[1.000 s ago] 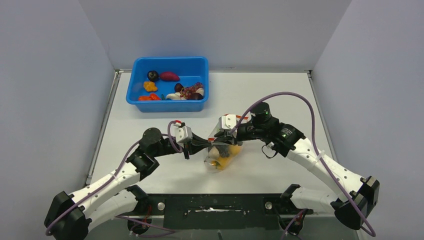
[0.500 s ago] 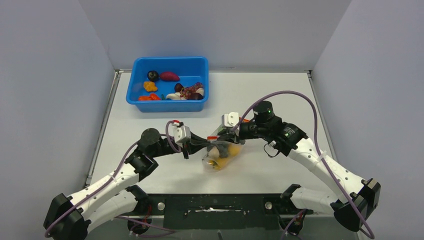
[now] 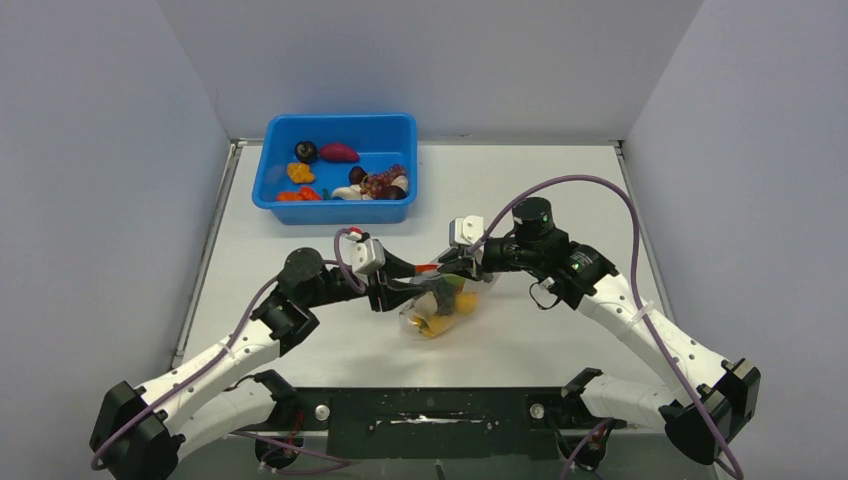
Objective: Place the food in the zip-top bag and seal the zipper
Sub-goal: Zip the zipper food storage bag at the center of the board.
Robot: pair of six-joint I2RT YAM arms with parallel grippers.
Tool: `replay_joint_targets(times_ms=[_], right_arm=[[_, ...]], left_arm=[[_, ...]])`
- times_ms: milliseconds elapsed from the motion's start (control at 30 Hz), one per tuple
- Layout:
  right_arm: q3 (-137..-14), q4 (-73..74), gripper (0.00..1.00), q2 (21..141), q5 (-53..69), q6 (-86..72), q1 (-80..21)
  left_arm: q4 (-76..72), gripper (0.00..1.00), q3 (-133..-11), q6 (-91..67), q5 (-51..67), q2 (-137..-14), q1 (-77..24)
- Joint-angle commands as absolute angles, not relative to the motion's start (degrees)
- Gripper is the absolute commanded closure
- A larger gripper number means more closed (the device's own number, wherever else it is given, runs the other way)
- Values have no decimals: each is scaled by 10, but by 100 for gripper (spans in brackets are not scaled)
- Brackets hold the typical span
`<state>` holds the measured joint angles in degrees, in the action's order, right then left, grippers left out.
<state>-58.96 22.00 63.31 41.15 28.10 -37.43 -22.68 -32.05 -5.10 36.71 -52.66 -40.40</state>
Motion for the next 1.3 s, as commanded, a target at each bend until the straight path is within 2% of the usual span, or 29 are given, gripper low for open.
replay_joint_targets(times_ms=[0,333,500,600,667,767,800,867,967,1033,1133,1267], right_arm=[[-584,174,100,625,431,293,-372],[-583,180,100,621,446,308,-373],[-581,179,100,620,452,311,-373],[-579,173,100,621,454,307,-373],[-579,169,100,624,457,301,-373],[-579,164,100,632,454,289,-373],[-581,166,100,633,451,287,-374],[-583,168,90,633,437,277,-374],[-586,180,69,632,430,279,-373],[-593,193,61,636,432,283,-373],[-608,211,58,650,440,290,-373],[-624,221,62,675,452,291,-374]], left_arm=[[-243,60,-353,-74,360,-531,-402],[-202,56,-374,-51,346,-552,-397],[-201,57,-392,-41,361,-554,-396],[-195,65,-400,-35,386,-563,-395],[-200,77,-401,-34,398,-565,-395],[-199,100,-402,-26,412,-563,-394],[-195,100,-402,-19,413,-561,-394],[-191,100,-400,-13,414,-554,-393],[-187,100,-397,-2,418,-544,-393],[-175,100,-400,8,420,-541,-393],[-173,100,-401,13,422,-540,-392],[-178,100,-399,11,430,-542,-391]])
